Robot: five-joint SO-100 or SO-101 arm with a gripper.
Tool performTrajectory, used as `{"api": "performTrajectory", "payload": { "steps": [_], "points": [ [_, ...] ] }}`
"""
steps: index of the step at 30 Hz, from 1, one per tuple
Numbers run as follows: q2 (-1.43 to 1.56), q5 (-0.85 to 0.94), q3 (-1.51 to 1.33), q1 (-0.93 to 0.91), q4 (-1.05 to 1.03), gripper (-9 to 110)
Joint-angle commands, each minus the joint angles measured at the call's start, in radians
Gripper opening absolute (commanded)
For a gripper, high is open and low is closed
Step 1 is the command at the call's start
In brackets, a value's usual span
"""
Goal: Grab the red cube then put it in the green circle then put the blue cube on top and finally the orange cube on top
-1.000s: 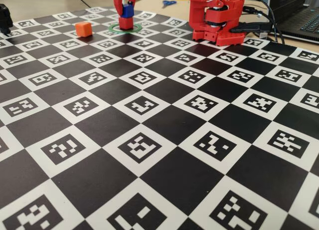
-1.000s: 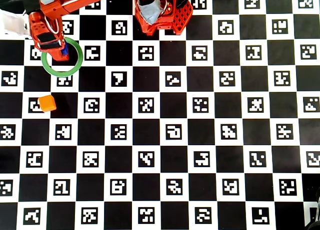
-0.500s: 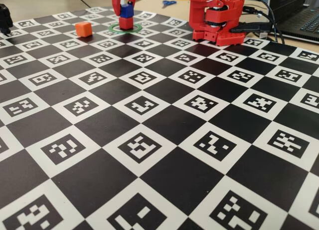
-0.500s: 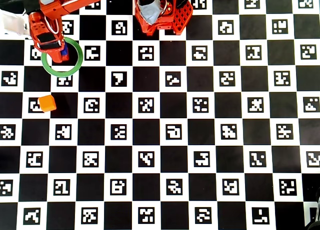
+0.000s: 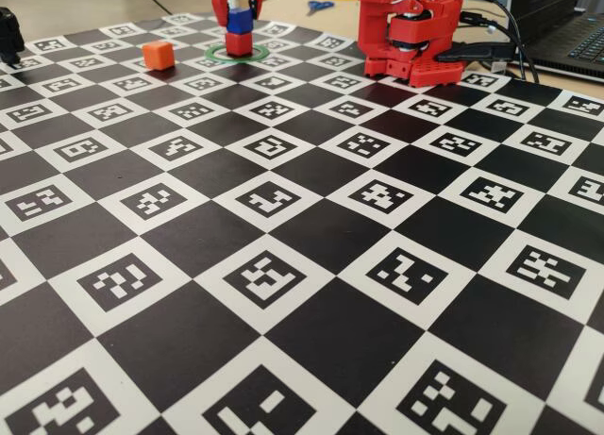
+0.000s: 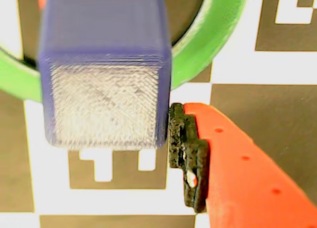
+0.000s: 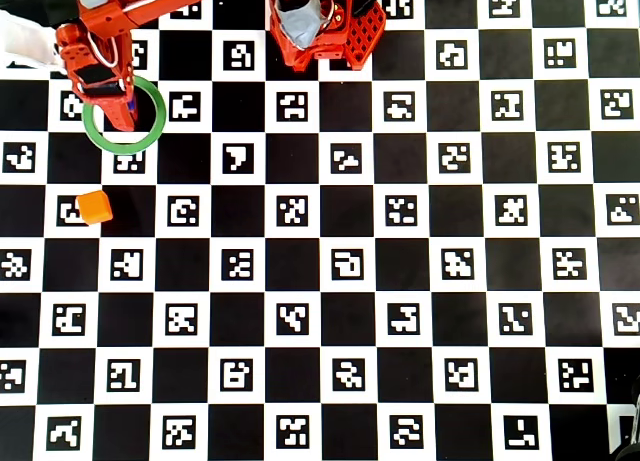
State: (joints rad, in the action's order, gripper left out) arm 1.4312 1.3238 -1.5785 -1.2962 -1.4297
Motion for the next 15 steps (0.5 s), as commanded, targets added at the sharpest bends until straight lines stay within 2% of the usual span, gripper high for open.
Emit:
{"api": "performTrajectory", "payload": {
  "steps": [1, 10, 15],
  "points": [
    [0.114, -0.018, 0.146, 0.02, -0.066, 32],
    [0.149, -0.129, 0.324, 0.086, -0.245, 32],
    [0.143, -0.262, 0.419, 0.135, -0.29, 32]
  ]
}}
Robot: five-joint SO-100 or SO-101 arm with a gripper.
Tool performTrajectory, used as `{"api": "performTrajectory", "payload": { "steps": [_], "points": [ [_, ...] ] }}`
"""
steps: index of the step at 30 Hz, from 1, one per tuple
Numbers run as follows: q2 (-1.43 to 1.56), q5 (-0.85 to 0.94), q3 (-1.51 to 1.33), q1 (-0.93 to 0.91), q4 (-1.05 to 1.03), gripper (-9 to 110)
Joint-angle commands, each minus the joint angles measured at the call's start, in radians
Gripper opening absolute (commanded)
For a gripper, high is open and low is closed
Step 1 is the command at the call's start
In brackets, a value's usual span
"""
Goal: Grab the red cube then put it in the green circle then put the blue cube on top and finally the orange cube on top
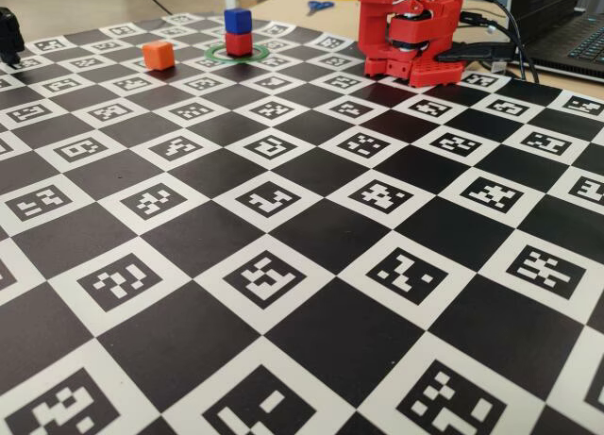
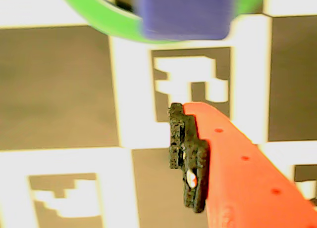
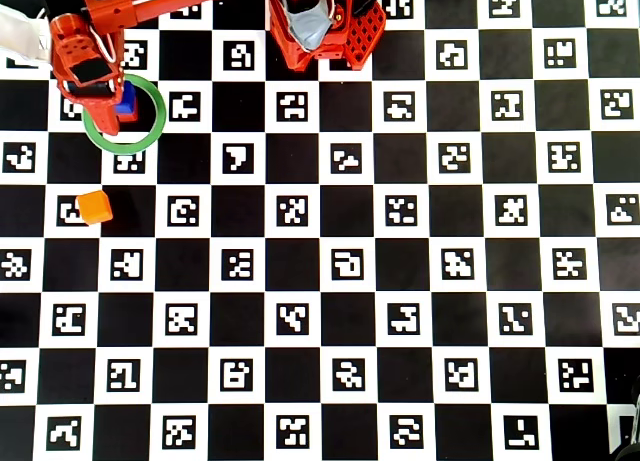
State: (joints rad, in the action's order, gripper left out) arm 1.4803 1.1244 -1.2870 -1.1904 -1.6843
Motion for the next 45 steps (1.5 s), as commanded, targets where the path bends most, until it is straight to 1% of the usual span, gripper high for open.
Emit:
{"api": "performTrajectory", "payload": {
  "steps": [1, 7, 12, 19, 30, 39, 45],
  "points": [
    [0.091, -0.071, 0.143, 0.037, -0.048, 32],
    [0.06, -0.094, 0.213, 0.071, -0.066, 32],
    [-0.017, -0.083, 0.33, 0.083, -0.074, 33],
    [-0.087, -0.009, 0.425, 0.117, -0.086, 37],
    [-0.25, 0.15, 0.58, 0.213, -0.138, 41],
    [-0.373, 0.238, 0.598, 0.229, -0.144, 41],
    [-0.445, 0.23, 0.588, 0.218, -0.087, 41]
  ]
}}
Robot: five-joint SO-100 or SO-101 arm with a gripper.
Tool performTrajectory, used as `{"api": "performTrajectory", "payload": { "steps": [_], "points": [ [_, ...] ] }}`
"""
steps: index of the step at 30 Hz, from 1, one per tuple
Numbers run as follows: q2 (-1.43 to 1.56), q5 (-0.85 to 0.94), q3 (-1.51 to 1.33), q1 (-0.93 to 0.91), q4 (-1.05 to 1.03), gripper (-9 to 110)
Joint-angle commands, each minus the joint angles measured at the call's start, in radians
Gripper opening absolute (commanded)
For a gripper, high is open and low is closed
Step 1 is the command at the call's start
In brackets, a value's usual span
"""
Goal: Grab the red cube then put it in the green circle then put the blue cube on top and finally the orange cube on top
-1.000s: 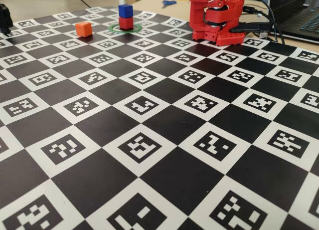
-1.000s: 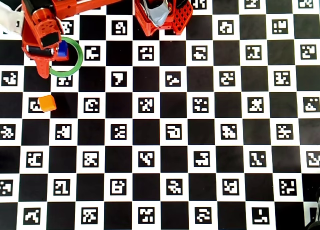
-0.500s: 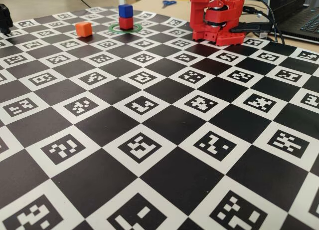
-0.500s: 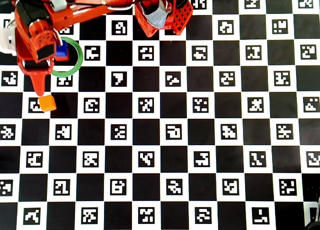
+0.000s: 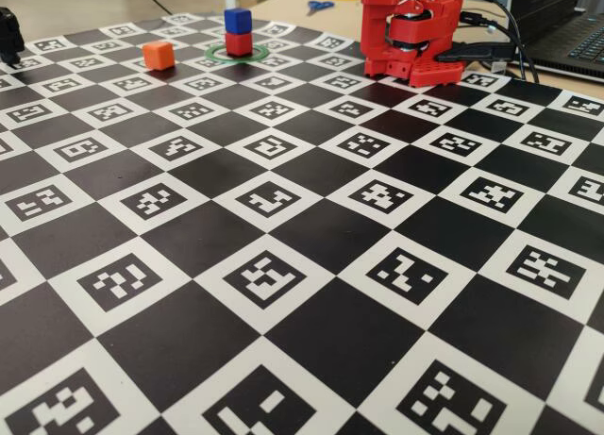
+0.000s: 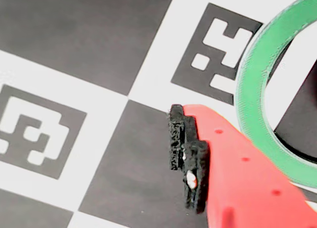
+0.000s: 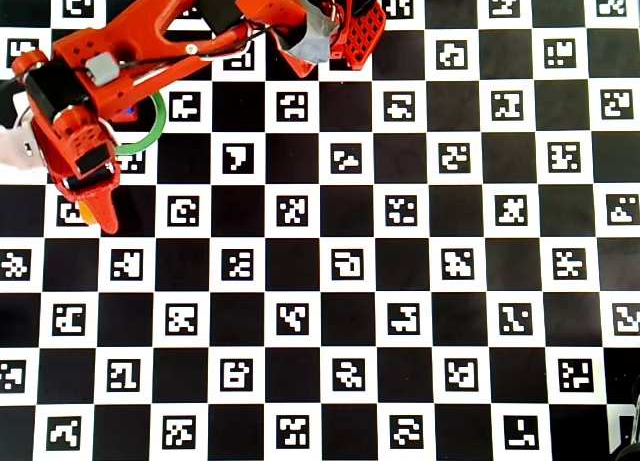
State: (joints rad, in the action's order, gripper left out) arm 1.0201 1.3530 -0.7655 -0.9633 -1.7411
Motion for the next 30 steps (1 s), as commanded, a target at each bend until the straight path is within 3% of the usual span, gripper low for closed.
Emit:
{"api": "performTrajectory", "payload": {
  "steps": [1, 30],
  "points": [
    [0.005, 0.005, 0.06, -0.011, -0.021, 41],
    [-0.19, 0.002, 0.005, -0.04, 0.256, 41]
  ]
}}
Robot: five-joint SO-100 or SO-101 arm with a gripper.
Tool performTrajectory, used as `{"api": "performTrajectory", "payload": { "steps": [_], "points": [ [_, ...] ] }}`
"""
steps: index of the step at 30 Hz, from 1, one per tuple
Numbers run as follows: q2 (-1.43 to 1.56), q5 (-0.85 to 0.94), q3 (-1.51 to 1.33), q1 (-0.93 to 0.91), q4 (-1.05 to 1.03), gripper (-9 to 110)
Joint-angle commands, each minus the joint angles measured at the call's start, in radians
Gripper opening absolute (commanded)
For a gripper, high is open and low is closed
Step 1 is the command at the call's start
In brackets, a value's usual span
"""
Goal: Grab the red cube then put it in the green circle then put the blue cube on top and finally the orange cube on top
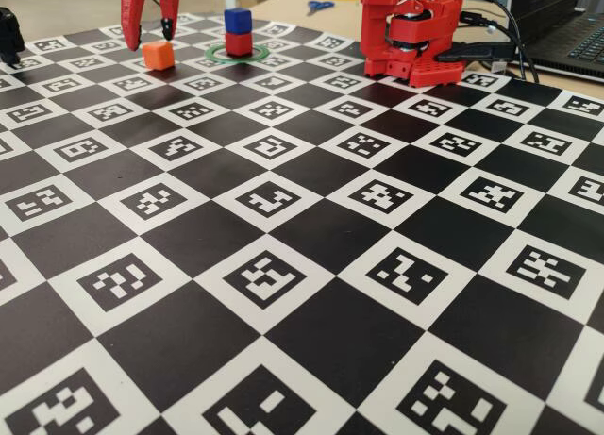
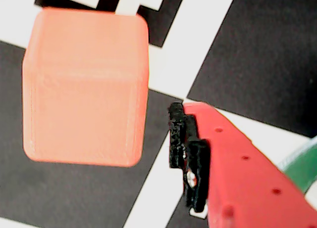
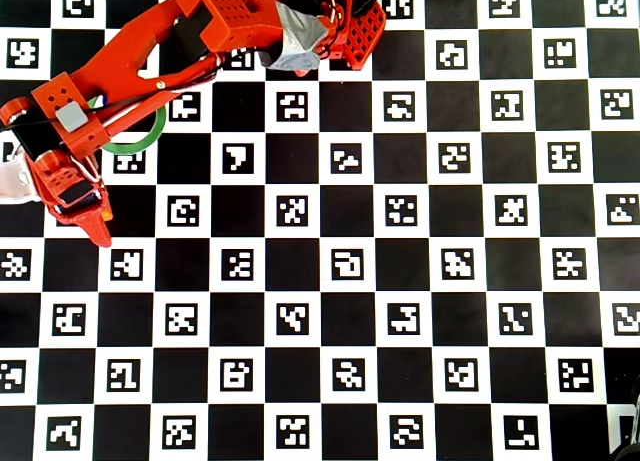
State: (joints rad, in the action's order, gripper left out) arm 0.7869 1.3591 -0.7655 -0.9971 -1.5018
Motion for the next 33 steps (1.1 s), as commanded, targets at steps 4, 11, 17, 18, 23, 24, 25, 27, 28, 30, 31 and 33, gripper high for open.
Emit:
{"api": "performTrajectory", "payload": {
  "steps": [4, 11, 17, 18, 23, 24, 25, 27, 28, 30, 31, 33],
  "points": [
    [0.041, -0.014, -0.008, -0.005, 0.028, 41],
    [0.043, -0.034, -0.048, 0.003, 0.044, 41],
    [0.043, -0.051, -0.067, 0.014, 0.055, 41],
    [0.043, -0.054, -0.069, 0.014, 0.06, 41],
    [0.041, -0.072, -0.074, 0.018, 0.08, 41],
    [0.041, -0.077, -0.077, 0.02, 0.084, 41],
    [0.041, -0.08, -0.078, 0.021, 0.087, 41],
    [0.041, -0.08, -0.084, 0.023, 0.091, 41],
    [0.041, -0.08, -0.086, 0.023, 0.092, 41],
    [0.041, -0.08, -0.091, 0.025, 0.092, 41],
    [0.041, -0.08, -0.092, 0.025, 0.092, 41],
    [0.041, -0.08, -0.095, 0.025, 0.095, 41]
  ]
}}
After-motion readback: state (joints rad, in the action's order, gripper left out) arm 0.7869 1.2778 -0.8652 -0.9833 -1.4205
